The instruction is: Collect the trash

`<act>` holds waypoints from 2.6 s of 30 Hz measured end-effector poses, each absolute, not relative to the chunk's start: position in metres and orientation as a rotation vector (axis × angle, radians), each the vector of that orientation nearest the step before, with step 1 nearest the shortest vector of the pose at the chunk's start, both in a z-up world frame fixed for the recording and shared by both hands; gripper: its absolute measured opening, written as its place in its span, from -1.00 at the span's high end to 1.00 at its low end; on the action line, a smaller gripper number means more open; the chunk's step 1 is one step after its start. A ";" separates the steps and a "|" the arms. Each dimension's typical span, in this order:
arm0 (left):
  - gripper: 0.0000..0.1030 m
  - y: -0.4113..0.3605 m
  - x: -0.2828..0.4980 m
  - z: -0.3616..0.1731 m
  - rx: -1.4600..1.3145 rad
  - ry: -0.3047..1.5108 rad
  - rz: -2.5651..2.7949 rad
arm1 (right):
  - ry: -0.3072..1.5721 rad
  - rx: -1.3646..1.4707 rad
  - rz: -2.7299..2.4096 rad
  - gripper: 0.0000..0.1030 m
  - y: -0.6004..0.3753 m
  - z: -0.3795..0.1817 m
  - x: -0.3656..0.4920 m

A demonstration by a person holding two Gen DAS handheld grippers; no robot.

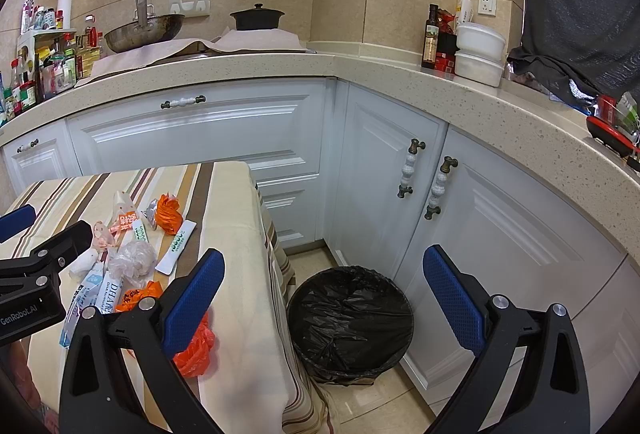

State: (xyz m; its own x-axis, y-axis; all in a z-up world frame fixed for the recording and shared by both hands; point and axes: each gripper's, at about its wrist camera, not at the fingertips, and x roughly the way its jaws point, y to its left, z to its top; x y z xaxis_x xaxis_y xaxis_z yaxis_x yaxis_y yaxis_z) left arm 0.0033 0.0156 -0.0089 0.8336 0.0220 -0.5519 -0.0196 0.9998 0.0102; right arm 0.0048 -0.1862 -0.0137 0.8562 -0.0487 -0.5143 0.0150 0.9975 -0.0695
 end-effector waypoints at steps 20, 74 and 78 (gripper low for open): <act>-0.92 0.015 0.004 -0.009 0.004 0.588 0.022 | 0.543 -0.064 -0.033 -0.88 -0.186 -0.013 0.005; -0.43 0.110 -0.017 -0.102 -0.074 0.811 0.067 | 0.762 -0.047 0.258 -0.23 -0.105 -0.107 0.036; -0.07 0.108 -0.015 -0.114 -0.051 0.816 0.086 | 0.766 -0.051 0.264 -0.21 -0.105 -0.110 0.037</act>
